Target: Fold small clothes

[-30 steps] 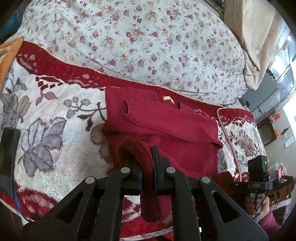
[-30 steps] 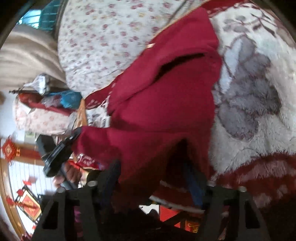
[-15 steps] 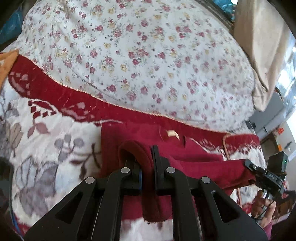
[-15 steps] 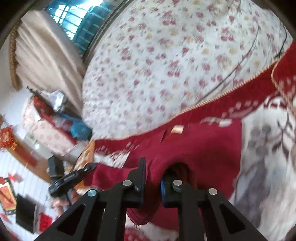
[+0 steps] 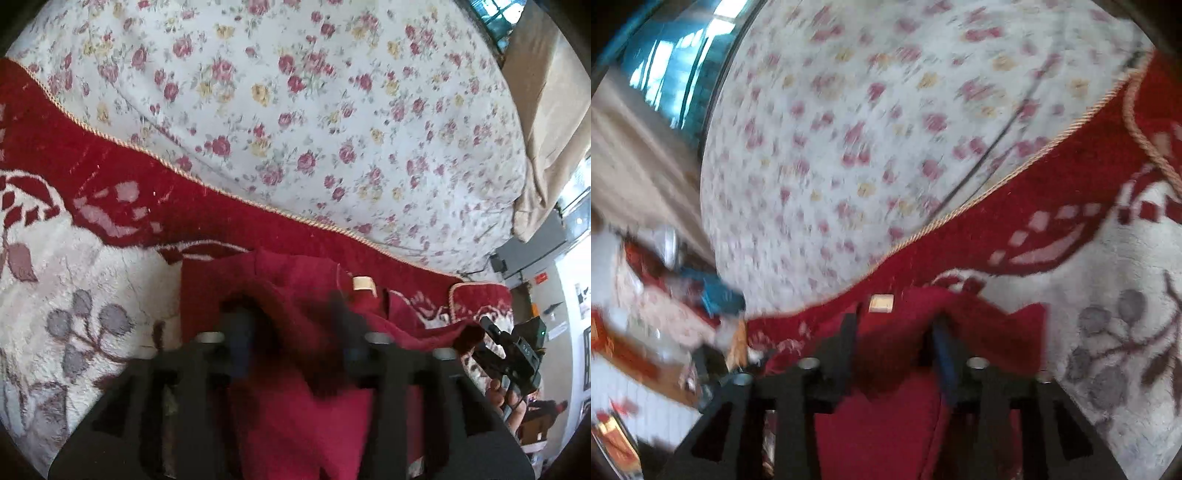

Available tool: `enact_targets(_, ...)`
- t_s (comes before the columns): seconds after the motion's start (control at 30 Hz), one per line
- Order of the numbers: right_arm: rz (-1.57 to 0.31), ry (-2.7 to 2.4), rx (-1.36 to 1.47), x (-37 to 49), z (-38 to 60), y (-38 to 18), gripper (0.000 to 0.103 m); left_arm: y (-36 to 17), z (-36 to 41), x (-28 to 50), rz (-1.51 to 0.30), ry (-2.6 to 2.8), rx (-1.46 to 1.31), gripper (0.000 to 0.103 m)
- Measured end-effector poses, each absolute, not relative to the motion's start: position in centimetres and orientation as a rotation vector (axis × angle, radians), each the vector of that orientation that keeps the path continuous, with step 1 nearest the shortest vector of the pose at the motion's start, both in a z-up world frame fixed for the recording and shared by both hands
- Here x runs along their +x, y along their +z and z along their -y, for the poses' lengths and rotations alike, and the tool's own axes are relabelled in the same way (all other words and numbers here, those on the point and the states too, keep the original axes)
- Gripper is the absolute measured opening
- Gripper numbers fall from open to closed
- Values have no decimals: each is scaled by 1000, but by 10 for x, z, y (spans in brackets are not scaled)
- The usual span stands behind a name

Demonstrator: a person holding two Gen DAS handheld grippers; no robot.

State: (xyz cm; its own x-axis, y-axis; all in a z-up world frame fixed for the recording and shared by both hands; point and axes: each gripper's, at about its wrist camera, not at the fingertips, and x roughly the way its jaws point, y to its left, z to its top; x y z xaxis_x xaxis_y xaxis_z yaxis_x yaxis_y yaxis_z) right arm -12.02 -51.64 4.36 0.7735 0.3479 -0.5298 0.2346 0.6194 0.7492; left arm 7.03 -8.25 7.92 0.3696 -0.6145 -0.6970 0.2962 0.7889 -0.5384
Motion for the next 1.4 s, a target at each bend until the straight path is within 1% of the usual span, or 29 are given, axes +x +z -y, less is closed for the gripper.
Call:
enact_targets(0.07,-668,52,912,-132,524,56,44,91,74,64,-966,-562,-348,73)
enact_targets(0.1,-665,64,901,-135,523,61,44,94,71,61,-945,-551,-347,74)
enact_targets(0.17,-683,130,826,-138,509,73,44,92,72,61,-961,-555,-344,74)
enact_targets(0.3,-812,181,563,-111,453,81,44,71,87,67,-1032,-509,-296,74)
enact_targets(0.4,-888,67,445,-80,436,62,44,41,100,74,-1140,-463,-213,74)
enact_targets(0.47,-903,-49,418,-64,446,44,44,29,102,74,-1170,-444,-188,74)
enact_targets(0.57,-985,-121,465,-48,467,14,44,37,101,67,-1151,-464,-165,74)
enact_targets(0.63,-955,-104,492,-55,472,22,44,50,91,59,-1130,-494,-198,74)
enact_targets(0.73,-958,-72,486,-79,468,50,44,67,74,44,-1103,-524,-221,74)
enact_targets(0.8,-970,-5,475,-99,460,67,47,78,62,30,-1083,-560,-226,74)
enact_targets(0.83,-972,30,464,-111,454,73,52,82,54,20,-1073,-587,-230,74)
enact_targets(0.87,-971,64,443,-127,447,80,63,84,51,12,-1071,-611,-226,74)
enact_targets(0.9,-971,82,423,-143,442,86,68,84,46,4,-1079,-642,-216,74)
enact_targets(0.93,-969,91,405,-156,436,88,71,82,43,-5,-1098,-668,-197,74)
enact_targets(1.07,-993,130,410,-200,422,80,71,67,39,-28,-1172,-725,-145,74)
enact_targets(1.23,-1026,140,449,-224,417,59,71,55,47,-38,-1156,-768,-161,74)
enact_targets(1.33,-1031,127,454,-223,413,50,71,43,57,-37,-1196,-795,-161,72)
enact_targets(1.4,-1036,131,463,-220,413,44,66,38,65,-38,-1202,-778,-111,59)
